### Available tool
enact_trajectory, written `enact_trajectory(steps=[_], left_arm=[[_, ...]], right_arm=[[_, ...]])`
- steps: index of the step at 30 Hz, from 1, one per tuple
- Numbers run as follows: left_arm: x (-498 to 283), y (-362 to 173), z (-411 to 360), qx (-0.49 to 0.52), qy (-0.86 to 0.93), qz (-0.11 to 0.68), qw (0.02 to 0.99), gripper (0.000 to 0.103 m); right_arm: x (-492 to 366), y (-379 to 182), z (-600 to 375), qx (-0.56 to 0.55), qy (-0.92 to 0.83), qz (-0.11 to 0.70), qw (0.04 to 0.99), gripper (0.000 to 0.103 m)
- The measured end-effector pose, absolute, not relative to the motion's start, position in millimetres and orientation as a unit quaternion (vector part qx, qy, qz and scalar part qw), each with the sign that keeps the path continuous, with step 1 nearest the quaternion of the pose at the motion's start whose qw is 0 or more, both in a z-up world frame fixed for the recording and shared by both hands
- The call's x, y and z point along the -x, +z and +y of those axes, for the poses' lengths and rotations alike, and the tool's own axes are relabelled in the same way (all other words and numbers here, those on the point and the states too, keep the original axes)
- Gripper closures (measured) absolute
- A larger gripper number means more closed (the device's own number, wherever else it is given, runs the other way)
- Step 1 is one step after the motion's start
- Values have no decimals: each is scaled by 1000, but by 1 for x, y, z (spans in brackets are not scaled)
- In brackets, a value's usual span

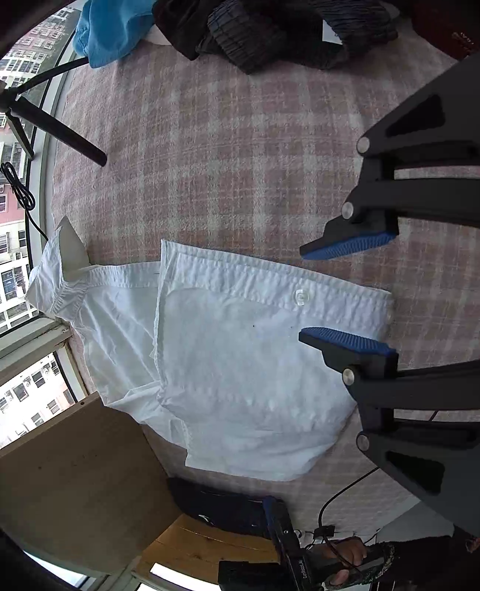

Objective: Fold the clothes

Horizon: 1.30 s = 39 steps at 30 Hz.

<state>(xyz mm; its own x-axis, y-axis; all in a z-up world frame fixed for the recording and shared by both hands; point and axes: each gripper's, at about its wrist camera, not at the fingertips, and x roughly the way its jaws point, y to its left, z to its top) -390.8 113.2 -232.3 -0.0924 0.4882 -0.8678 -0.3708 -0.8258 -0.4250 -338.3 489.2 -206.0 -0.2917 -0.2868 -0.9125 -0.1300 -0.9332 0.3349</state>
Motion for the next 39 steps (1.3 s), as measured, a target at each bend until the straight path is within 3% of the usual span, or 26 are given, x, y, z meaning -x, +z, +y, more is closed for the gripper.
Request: enact_trajectory(steps=[4, 6, 7, 8, 9, 10, 11, 15, 19, 24, 27, 29, 33, 36, 37, 39], left_arm=[[388, -242, 124, 597, 745, -46, 294, 51], [391, -243, 131, 581, 756, -36, 300, 58], [394, -245, 135, 580, 755, -30, 305, 84], [397, -249, 138, 590, 744, -32, 312, 101], [400, -250, 137, 597, 737, -41, 314, 102], [401, -247, 132, 596, 736, -53, 315, 102], [401, -243, 126, 594, 735, -69, 319, 102], [402, -240, 93, 590, 733, -122, 315, 101], [409, -261, 77, 611, 730, -126, 277, 103], [398, -234, 79, 579, 748, -113, 303, 103], [384, -217, 95, 556, 740, -98, 366, 94], [386, -225, 108, 562, 735, -76, 372, 82], [404, -259, 119, 594, 746, -10, 300, 85], [407, -252, 112, 595, 730, -57, 332, 85], [406, -247, 112, 589, 730, -59, 341, 84], [402, -234, 120, 569, 744, -27, 349, 78]], right_arm=[[320, -225, 487, -611, -770, -176, 51, 65], [317, -232, 484, -614, -769, -169, 54, 65], [317, -236, 483, -613, -769, -170, 56, 65], [318, -238, 482, -612, -770, -171, 61, 65], [320, -240, 480, -610, -770, -173, 68, 65], [321, -239, 478, -607, -772, -173, 75, 77], [322, -236, 477, -605, -774, -169, 77, 100], [322, -214, 480, -585, -793, -153, 78, 100], [327, -224, 475, -603, -784, -132, 69, 100], [329, -227, 471, -609, -780, -130, 65, 97], [330, -228, 477, -611, -775, -149, 66, 97], [331, -229, 479, -611, -774, -153, 65, 97], [336, -234, 478, -615, -774, -139, 50, 97], [337, -230, 478, -612, -777, -136, 50, 97], [338, -226, 478, -607, -782, -134, 48, 95], [341, -216, 481, -592, -794, -134, 41, 81]])
